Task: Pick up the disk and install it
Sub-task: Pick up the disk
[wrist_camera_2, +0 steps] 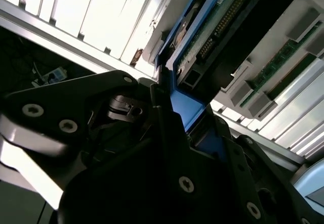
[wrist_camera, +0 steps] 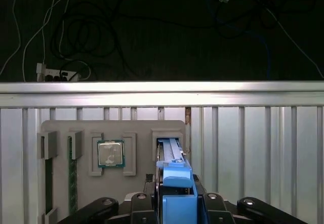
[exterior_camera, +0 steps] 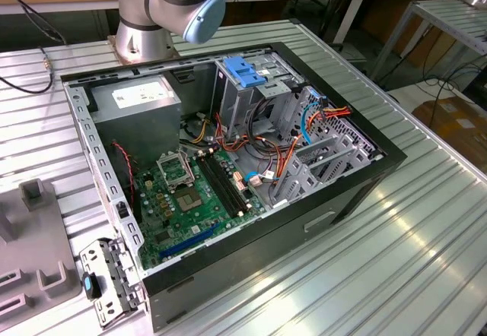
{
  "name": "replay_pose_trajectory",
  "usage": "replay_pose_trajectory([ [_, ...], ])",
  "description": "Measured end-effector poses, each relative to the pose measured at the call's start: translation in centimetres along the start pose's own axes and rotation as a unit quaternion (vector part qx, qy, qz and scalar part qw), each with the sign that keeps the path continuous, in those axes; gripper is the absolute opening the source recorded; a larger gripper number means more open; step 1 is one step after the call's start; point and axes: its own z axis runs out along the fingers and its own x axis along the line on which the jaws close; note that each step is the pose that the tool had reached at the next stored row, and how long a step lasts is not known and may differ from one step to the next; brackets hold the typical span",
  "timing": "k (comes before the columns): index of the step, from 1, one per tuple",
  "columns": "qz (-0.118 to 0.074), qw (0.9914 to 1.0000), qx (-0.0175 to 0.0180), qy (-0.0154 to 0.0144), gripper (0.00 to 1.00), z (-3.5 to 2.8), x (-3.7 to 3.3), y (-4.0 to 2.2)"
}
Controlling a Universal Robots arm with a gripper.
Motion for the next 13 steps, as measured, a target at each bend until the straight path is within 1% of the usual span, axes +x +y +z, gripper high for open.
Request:
replay_pose_trajectory([
  [1, 0.0, 1.0, 0.0, 0.0, 0.37, -0.29, 0.0, 0.0],
  [2, 0.0, 1.0, 0.0001, 0.0, 0.37, -0.81, 0.0, 0.01],
  [4, 0.0, 1.0, 0.0, 0.0, 0.37, -1.31, 0.0, 0.02],
  [7, 0.0, 1.0, 0.0001, 0.0004, 0.37, -2.28, 0.0, 0.02],
  [10, 0.0, 1.0, 0.0, 0.0005, 0.37, -2.91, -0.01, 0.04],
  [13, 0.0, 1.0, 0.0002, 0.0004, 0.37, -2.92, -0.01, 0.04],
])
